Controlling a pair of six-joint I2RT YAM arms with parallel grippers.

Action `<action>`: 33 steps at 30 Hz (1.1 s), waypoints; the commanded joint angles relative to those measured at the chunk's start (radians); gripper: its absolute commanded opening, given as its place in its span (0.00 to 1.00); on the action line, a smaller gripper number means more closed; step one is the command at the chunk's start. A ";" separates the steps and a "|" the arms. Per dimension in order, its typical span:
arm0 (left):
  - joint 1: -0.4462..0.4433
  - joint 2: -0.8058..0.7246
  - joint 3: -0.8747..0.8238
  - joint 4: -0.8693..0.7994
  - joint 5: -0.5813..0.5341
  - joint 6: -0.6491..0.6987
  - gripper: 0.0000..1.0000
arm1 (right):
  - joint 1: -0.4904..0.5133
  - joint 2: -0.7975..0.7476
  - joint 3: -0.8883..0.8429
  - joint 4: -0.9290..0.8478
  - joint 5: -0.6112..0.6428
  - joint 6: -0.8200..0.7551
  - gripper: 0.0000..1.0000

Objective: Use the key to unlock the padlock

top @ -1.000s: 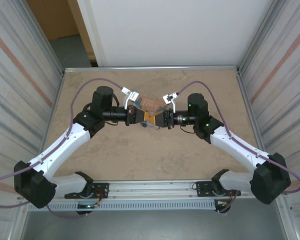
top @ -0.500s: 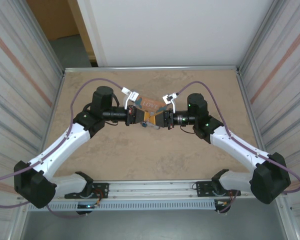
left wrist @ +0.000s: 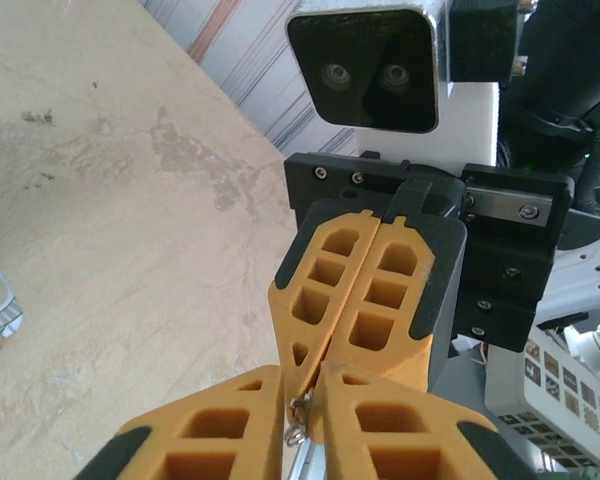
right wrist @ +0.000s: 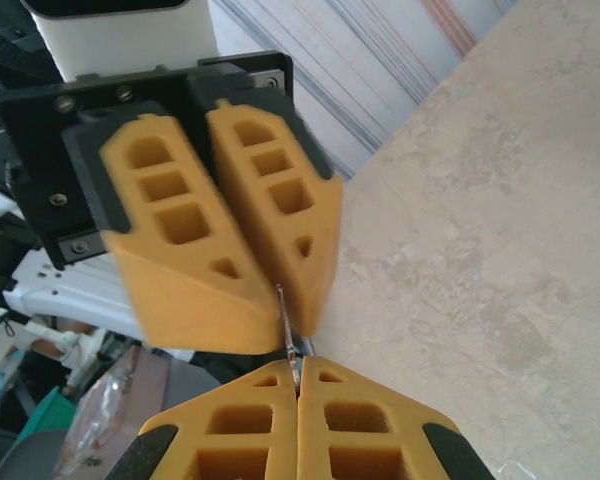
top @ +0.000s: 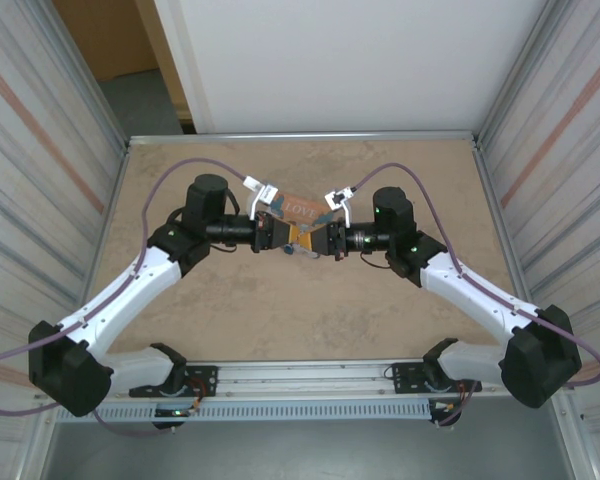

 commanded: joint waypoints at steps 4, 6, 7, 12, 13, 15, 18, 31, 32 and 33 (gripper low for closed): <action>0.018 -0.082 -0.039 0.027 -0.102 0.008 0.45 | -0.032 -0.021 0.038 -0.192 0.064 -0.127 0.00; 0.025 -0.117 -0.065 0.011 -0.167 0.011 0.52 | -0.048 -0.018 0.039 -0.258 0.083 -0.183 0.00; 0.026 -0.130 -0.075 -0.005 -0.203 0.018 0.55 | -0.056 -0.014 0.039 -0.283 0.088 -0.202 0.00; 0.026 -0.185 -0.133 -0.115 -0.361 0.048 0.64 | -0.085 0.062 0.077 -0.469 0.149 -0.350 0.00; 0.026 -0.190 -0.148 -0.128 -0.381 0.048 0.65 | -0.090 0.083 0.088 -0.489 0.155 -0.370 0.00; 0.025 -0.199 -0.188 -0.145 -0.422 0.039 0.66 | -0.099 0.131 0.111 -0.518 0.162 -0.399 0.00; 0.025 -0.199 -0.246 -0.156 -0.455 0.031 0.67 | -0.113 0.201 0.140 -0.517 0.163 -0.412 0.00; -0.007 -0.088 -0.382 0.000 -0.483 0.011 0.67 | -0.161 0.509 0.285 -0.437 0.075 -0.333 0.00; -0.007 -0.083 -0.391 0.022 -0.488 0.008 0.67 | -0.164 0.524 0.292 -0.427 0.071 -0.325 0.00; -0.006 -0.078 -0.400 0.047 -0.496 0.004 0.68 | -0.166 0.540 0.300 -0.423 0.070 -0.323 0.00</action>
